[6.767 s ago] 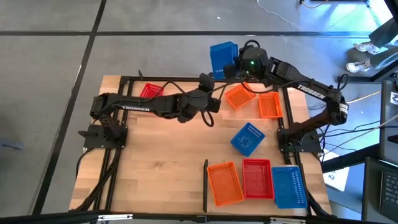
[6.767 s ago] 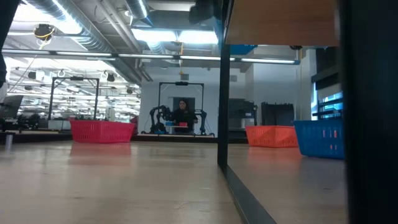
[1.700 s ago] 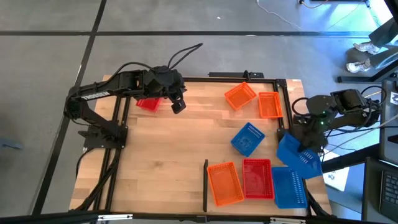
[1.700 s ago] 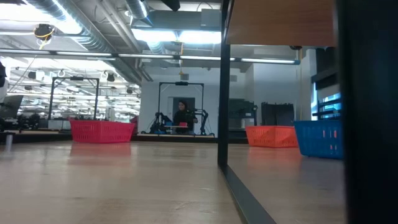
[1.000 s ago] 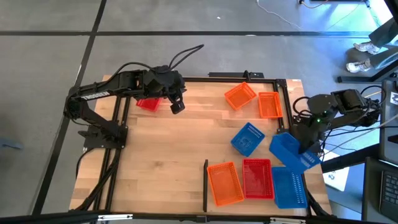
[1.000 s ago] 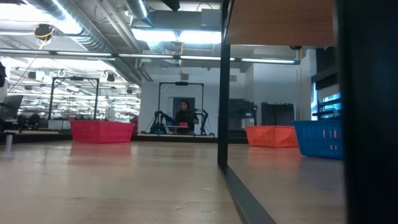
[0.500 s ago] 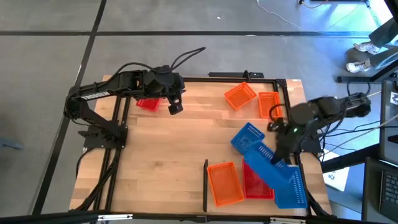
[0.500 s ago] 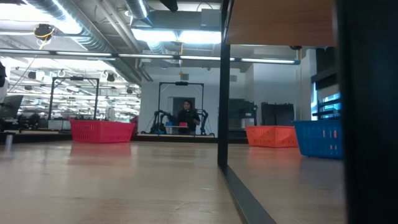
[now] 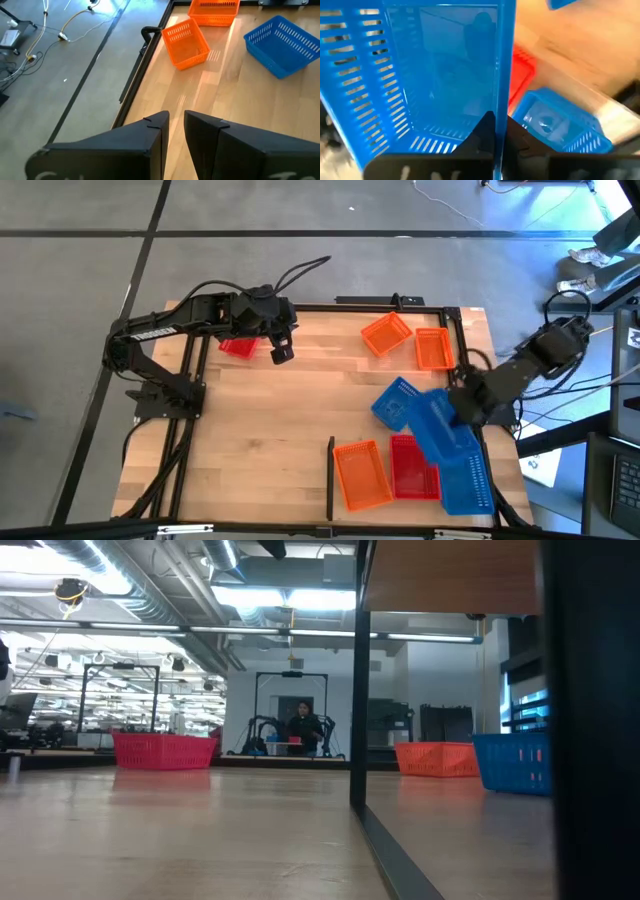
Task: Stack baskets on shelf by color
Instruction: Stack the top blue basket on top of the blue basket on the shelf
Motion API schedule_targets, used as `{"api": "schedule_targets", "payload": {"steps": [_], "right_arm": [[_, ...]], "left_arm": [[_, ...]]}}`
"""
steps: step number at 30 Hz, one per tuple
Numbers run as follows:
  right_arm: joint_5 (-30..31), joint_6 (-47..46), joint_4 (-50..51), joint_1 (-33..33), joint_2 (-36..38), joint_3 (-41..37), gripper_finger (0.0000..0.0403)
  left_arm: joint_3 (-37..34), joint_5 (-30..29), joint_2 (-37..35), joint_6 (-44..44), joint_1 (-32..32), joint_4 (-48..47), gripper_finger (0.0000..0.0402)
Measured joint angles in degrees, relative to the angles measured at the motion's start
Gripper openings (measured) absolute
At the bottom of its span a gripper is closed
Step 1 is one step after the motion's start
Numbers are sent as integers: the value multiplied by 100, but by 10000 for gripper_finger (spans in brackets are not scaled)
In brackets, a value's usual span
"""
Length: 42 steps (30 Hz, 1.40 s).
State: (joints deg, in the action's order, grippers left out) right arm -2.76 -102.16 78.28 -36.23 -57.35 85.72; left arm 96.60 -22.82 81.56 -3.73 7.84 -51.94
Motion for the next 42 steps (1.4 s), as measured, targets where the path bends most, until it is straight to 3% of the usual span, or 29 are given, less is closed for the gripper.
{"api": "schedule_targets", "payload": {"steps": [2,11,18,21,24,29,42], "right_arm": [[289,-501,188,-204,-4,180,0],[378,-1824,181,-1313,-374,203,0],[1307,-2782,78,-2291,-679,201,0],[1418,-2813,159,-2540,-862,202,0],[1291,-2823,245,-2621,-1040,198,0],[592,-2857,384,-2701,-1147,198,0],[-146,-2960,797,-2809,-1235,323,0]], "left_arm": [[0,-1,-1,1,0,0,51],[0,1,0,2,0,1,51],[0,3,0,2,0,4,51],[0,2,0,2,1,7,51],[0,3,0,4,0,7,51],[0,3,0,4,2,7,51],[0,2,0,31,2,11,51]]}}
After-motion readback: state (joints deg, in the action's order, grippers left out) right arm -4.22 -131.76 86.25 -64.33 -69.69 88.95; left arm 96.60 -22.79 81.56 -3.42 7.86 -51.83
